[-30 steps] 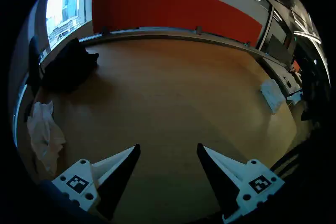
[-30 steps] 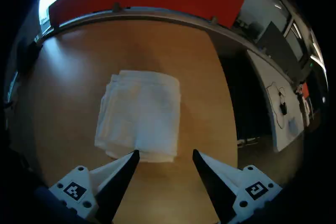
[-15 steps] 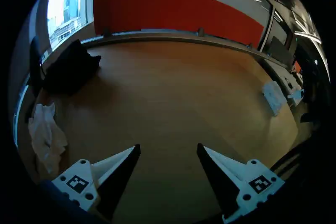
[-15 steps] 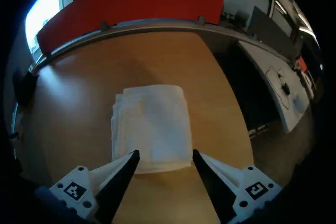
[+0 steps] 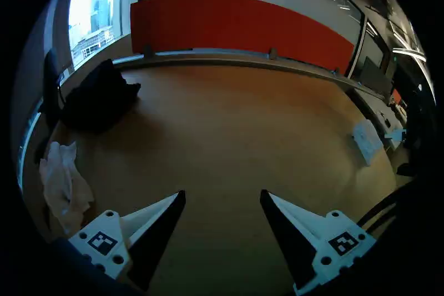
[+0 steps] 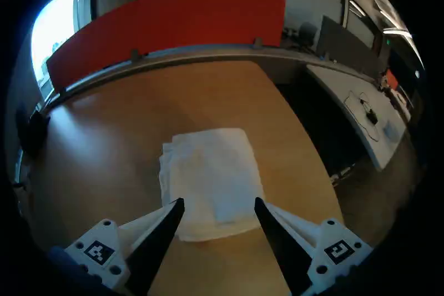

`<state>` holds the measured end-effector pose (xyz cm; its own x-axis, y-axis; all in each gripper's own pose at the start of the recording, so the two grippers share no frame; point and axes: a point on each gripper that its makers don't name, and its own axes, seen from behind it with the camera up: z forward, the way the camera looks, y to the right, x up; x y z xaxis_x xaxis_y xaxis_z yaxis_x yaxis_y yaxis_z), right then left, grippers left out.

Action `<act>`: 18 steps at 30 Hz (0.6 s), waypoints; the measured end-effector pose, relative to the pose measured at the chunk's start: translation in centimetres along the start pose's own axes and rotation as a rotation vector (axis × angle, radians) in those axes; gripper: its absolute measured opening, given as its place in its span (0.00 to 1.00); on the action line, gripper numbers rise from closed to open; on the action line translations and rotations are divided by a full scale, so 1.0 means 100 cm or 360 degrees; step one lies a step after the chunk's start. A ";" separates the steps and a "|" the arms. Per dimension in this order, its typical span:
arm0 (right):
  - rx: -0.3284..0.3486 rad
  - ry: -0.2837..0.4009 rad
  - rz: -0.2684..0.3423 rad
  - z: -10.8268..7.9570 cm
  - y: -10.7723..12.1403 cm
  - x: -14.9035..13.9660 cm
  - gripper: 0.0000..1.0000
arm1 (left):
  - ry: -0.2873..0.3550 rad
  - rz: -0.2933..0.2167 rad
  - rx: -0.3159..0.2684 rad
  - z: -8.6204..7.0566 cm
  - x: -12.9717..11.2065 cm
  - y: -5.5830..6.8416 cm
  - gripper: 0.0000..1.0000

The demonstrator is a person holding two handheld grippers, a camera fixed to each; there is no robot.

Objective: Fold towel

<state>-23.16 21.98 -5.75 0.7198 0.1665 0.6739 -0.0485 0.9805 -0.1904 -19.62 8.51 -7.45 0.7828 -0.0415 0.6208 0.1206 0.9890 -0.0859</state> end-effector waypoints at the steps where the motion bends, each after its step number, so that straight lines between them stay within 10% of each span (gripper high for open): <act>1: 0.0002 0.0036 0.0006 -0.002 -0.003 0.004 0.98 | 0.0008 -0.0004 0.0001 0.001 0.002 0.000 1.00; 18: 0.0017 0.0476 -0.0010 -0.031 -0.033 0.049 0.98 | 0.0205 -0.0066 0.0024 0.005 0.042 -0.007 1.00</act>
<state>-17.35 19.23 -4.05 0.8922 0.1239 0.4343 -0.0496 0.9827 -0.1783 -16.73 7.72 -4.41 0.8495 -0.0991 0.5182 0.1457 0.9881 -0.0499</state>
